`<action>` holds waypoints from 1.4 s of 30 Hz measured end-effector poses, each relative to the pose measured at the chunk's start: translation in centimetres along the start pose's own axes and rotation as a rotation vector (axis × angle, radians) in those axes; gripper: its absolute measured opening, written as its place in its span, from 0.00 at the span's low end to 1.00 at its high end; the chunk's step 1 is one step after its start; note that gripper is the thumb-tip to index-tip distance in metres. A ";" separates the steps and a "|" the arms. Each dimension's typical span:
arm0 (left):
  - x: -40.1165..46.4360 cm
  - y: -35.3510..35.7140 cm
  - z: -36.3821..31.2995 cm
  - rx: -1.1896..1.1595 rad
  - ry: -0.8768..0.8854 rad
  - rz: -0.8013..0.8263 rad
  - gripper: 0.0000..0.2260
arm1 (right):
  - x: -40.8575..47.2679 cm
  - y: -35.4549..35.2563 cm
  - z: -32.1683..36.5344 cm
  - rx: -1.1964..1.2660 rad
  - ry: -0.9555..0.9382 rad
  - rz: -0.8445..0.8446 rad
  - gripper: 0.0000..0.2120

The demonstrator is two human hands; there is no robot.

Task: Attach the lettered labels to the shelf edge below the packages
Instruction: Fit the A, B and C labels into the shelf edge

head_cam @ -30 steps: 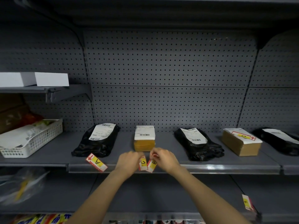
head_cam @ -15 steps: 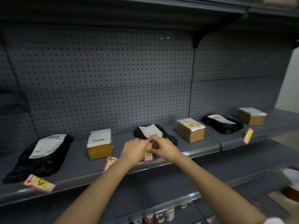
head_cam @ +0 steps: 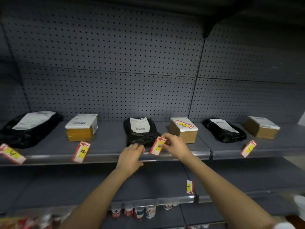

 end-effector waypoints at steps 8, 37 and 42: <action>-0.1 1.1 -0.6 0.049 -0.127 -0.120 0.17 | 0.7 1.3 -0.3 0.011 -0.087 0.009 0.09; -0.4 1.1 0.3 -0.058 -0.007 -0.182 0.07 | 2.9 4.8 -0.1 -0.188 -0.111 0.030 0.13; 1.2 -3.4 -1.0 -0.228 0.002 -0.374 0.08 | 1.9 1.2 -0.9 -0.146 -0.086 -0.130 0.14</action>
Point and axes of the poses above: each hand's wrist, its own x-axis towards the middle knuckle, its own y-axis out of the palm, z = x × y, the point moved 5 cm from there along x, towards the middle knuckle, and after that the axes turned 11 degrees about z, right-handed, at the moved point
